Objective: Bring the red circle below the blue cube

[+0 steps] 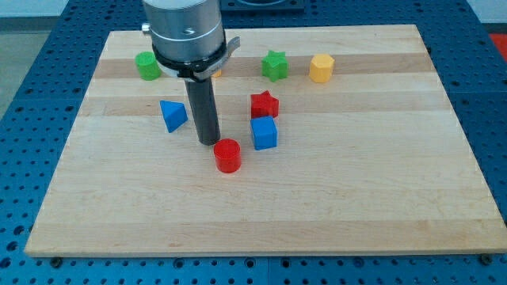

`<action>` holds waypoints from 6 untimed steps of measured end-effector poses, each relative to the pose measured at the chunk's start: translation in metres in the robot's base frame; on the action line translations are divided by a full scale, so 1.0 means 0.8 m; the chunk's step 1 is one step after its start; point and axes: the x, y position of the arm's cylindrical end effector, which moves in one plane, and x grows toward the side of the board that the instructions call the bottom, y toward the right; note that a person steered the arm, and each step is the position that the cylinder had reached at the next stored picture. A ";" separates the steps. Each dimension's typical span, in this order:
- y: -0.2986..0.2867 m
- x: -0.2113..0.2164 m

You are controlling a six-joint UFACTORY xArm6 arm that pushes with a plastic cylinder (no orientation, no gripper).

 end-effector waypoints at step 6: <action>0.082 0.047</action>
